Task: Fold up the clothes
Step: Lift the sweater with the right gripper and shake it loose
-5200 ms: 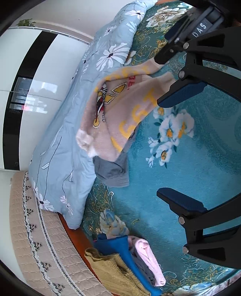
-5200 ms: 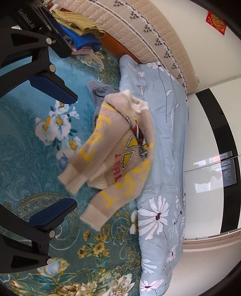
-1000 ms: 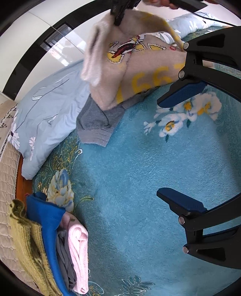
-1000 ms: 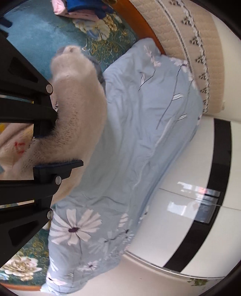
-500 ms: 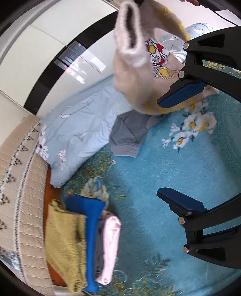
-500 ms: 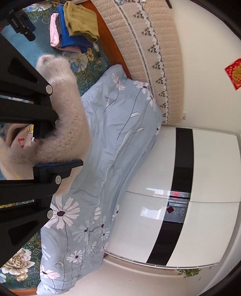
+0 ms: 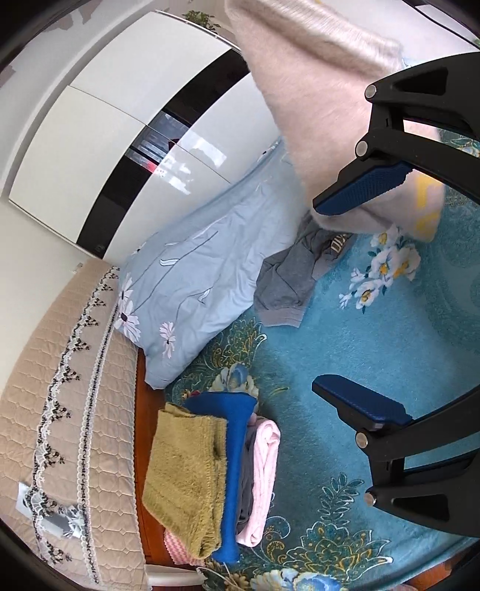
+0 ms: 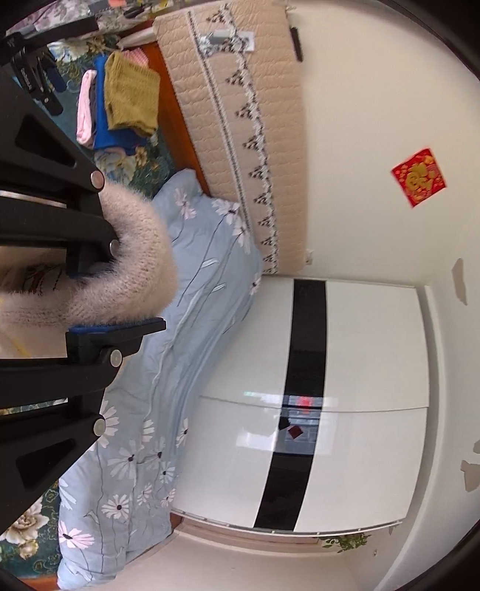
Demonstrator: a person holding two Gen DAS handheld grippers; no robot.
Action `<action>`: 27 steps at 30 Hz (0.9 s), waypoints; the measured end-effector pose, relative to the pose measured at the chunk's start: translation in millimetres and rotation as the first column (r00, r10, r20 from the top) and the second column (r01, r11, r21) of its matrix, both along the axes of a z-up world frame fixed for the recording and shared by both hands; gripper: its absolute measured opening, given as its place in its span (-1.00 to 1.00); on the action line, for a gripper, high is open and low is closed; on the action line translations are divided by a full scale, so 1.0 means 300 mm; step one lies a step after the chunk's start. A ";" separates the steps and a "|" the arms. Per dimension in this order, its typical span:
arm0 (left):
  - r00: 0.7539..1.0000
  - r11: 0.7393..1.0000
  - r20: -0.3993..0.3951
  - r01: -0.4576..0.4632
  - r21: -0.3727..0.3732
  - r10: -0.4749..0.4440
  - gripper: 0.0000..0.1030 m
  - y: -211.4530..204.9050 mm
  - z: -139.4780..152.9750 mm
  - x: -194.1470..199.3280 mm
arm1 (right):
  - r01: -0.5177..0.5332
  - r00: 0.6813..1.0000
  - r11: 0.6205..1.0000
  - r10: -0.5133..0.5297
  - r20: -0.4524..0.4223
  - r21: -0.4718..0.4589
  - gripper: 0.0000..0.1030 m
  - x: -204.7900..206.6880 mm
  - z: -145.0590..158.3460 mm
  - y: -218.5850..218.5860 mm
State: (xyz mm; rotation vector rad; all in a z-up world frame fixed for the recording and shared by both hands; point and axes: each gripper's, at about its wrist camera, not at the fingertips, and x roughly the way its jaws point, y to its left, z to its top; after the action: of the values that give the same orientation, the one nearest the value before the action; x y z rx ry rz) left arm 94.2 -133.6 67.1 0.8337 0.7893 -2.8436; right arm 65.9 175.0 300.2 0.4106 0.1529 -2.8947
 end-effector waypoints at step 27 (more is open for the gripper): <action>0.998 0.995 0.069 0.014 -0.094 -0.008 0.72 0.002 -0.007 0.070 | 0.187 0.843 0.982 -0.162 0.513 0.005 -0.66 -0.200 -0.719 0.297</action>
State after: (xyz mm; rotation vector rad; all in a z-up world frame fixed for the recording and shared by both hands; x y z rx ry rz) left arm 115.1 -132.9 65.1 0.9196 0.6385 -2.8195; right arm 5.9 264.2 84.4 1.2240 -0.0415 -2.8278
